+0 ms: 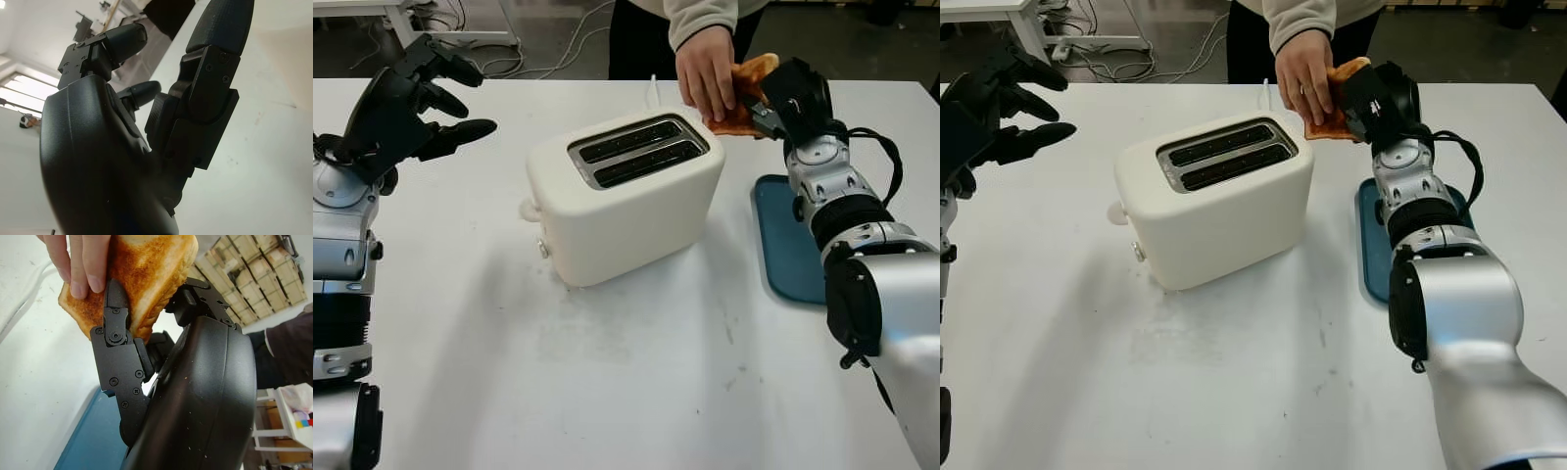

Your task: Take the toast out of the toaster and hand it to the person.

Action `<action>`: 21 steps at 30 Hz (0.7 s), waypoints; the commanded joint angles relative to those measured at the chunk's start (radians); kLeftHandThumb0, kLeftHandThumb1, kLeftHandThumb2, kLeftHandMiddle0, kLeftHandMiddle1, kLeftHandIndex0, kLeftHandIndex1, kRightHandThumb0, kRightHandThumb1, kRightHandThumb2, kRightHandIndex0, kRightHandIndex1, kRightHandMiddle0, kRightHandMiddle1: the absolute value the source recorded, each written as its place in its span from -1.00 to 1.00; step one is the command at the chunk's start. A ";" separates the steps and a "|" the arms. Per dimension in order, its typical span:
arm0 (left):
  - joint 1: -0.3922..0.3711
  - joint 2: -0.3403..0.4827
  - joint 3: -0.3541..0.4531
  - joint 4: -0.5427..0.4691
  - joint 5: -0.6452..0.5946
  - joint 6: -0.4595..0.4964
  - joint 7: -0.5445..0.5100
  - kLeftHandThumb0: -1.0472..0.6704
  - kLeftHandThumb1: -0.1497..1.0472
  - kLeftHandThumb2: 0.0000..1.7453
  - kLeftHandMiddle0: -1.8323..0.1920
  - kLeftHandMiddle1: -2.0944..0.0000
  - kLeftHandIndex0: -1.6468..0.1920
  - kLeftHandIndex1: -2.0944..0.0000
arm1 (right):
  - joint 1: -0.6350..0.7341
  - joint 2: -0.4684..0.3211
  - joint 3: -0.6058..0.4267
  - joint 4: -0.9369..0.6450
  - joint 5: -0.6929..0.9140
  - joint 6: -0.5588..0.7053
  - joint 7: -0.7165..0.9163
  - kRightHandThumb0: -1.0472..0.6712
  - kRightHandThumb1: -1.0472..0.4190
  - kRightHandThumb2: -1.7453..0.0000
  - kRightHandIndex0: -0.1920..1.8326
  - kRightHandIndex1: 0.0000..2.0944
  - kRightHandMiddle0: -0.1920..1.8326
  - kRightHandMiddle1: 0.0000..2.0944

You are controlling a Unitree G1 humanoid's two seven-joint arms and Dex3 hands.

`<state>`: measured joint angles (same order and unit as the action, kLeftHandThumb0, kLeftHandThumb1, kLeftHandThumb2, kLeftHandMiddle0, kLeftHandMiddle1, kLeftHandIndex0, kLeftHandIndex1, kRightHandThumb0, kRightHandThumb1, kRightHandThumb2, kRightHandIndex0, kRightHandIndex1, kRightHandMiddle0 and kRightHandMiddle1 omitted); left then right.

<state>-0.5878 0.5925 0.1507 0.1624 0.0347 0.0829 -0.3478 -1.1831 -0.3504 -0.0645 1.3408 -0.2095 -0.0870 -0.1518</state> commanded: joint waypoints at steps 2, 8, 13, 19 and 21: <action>0.011 -0.003 0.007 0.004 -0.010 -0.007 0.003 -1.00 0.73 -0.99 0.81 -0.57 0.78 -0.48 | 0.001 -0.003 0.009 -0.002 -0.007 -0.022 0.023 -0.02 -0.83 0.63 -0.08 0.67 -0.33 0.67; 0.011 -0.002 0.006 -0.004 -0.014 0.006 -0.003 -1.00 0.73 -1.00 0.81 -0.58 0.77 -0.48 | 0.002 -0.026 0.080 0.002 -0.067 -0.040 0.128 -0.44 -0.83 0.60 -0.03 0.41 -0.07 0.00; 0.014 -0.004 0.008 -0.005 -0.012 0.004 0.003 -1.00 0.73 -1.00 0.81 -0.56 0.78 -0.47 | -0.005 -0.018 0.035 -0.007 -0.005 -0.045 0.209 -0.57 -0.83 0.61 -0.23 -0.74 -0.19 -0.95; 0.024 -0.012 0.023 -0.007 -0.035 0.001 -0.001 -1.00 0.70 -1.00 0.81 -0.57 0.79 -0.48 | -0.002 -0.036 0.070 -0.023 -0.038 -0.074 0.220 -0.95 -0.83 0.70 -0.76 -1.00 -0.79 -1.00; 0.032 -0.014 0.029 -0.012 -0.052 0.004 -0.005 -1.00 0.69 -1.00 0.81 -0.57 0.79 -0.48 | 0.007 -0.039 0.051 -0.029 -0.017 -0.083 0.225 -0.98 -0.83 0.76 -0.80 -1.00 -0.81 -1.00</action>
<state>-0.5681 0.5836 0.1681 0.1605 -0.0039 0.0836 -0.3482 -1.1834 -0.3734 -0.0023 1.3320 -0.2411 -0.1431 0.0730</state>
